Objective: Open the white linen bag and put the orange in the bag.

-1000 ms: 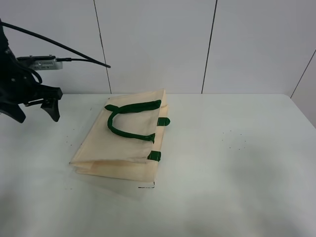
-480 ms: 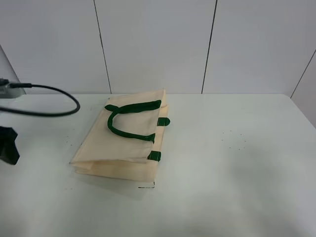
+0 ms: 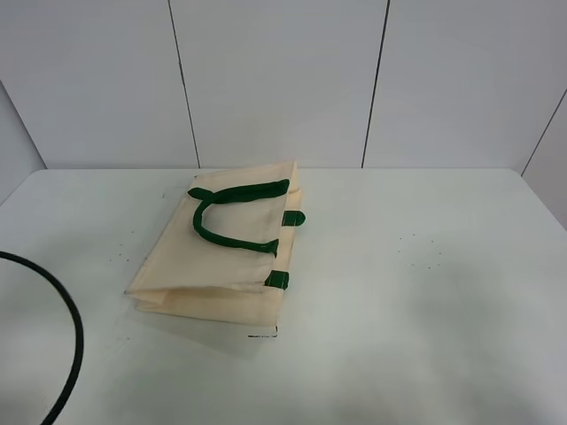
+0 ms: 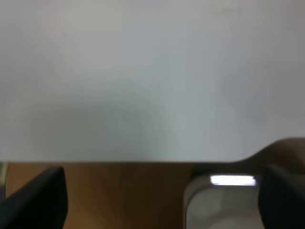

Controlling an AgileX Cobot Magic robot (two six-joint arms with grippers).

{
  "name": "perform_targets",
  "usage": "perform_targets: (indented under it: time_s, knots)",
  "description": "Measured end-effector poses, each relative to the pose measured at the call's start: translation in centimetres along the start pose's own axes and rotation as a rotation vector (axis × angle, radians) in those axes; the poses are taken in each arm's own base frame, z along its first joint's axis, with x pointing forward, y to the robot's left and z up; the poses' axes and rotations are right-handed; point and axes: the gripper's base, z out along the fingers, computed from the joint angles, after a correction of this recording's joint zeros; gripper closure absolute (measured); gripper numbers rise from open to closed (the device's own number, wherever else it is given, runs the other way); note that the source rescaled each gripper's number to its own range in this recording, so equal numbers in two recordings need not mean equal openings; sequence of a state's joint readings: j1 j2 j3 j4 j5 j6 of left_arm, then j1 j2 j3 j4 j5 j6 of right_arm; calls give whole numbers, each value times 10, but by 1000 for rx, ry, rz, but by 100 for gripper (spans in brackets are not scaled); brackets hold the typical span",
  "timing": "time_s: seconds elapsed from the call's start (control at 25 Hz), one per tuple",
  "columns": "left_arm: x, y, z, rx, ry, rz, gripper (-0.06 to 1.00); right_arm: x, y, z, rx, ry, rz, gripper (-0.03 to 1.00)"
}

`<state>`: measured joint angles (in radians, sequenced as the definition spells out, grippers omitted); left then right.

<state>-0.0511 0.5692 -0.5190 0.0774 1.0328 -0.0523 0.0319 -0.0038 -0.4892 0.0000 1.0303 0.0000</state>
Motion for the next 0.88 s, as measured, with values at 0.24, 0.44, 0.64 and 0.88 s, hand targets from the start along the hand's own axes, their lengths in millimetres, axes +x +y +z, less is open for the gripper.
perform_targets:
  time_s: [0.24,0.44,0.64,0.88]
  knots:
    - [27,-7,-20,94,-188,57,5,0,0,0,0,0,0,-3]
    - [39,-7,-30,100,-290,74,5,0,0,0,0,0,0,-3]
    - [42,-6,-31,94,-311,67,5,0,0,0,0,0,0,-3]
    - [48,-5,-36,59,-363,26,5,0,0,0,0,0,0,-3]
